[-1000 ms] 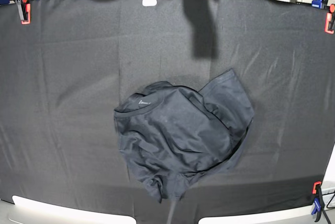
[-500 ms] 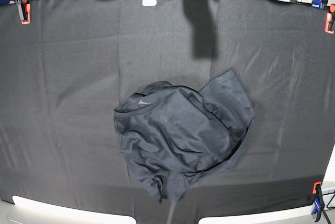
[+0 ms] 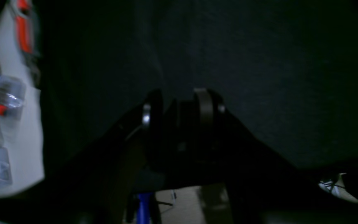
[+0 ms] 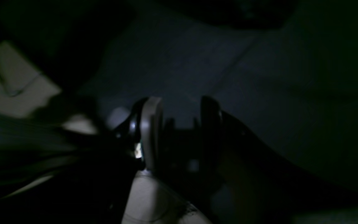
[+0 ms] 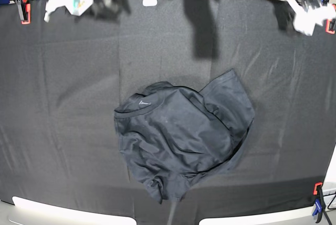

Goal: Layout the t-shirt on the table in an organized manner, then fold the t-shirt properly
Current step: 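Reach the right gripper down and grasp the navy t-shirt's collar area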

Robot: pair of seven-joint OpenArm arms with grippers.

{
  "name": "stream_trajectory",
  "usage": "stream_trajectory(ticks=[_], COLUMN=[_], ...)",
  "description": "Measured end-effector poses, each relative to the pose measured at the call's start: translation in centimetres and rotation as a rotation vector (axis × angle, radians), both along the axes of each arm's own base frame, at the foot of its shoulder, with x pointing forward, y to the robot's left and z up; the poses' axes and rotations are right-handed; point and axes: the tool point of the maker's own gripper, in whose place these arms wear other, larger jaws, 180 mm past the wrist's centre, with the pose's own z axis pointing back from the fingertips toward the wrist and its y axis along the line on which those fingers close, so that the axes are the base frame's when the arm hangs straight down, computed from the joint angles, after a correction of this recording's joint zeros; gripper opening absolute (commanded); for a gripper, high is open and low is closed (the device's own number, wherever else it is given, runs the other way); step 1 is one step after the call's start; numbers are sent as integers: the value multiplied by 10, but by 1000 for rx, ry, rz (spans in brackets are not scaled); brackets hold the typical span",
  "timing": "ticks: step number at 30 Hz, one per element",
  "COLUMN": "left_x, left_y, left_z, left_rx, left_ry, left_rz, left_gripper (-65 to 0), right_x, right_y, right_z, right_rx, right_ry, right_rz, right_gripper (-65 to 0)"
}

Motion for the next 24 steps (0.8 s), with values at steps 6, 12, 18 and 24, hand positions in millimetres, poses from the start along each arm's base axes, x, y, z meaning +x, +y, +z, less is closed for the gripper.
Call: stream_trajectory(ticks=[6,12,18,24], left_x=[8,8,8,8], left_y=[4,3,3,3], left_z=[6,5,5,5], left_rx=[21,20,20,20], left_ry=[-18,-17,-17,-18], left_rz=[-23,-22,-22,-22], left_gripper=[-500,-500,-500,-500], right_x=[28,46,78,129], right_y=[39,82,112,111], right_z=[7,6,32,-3], right_rx=[-63,-244,-238,-304], right_ry=[-166,-290,-417,-399], right_rz=[126,304,331,281], right_gripper=[-448,-448,-374,-334])
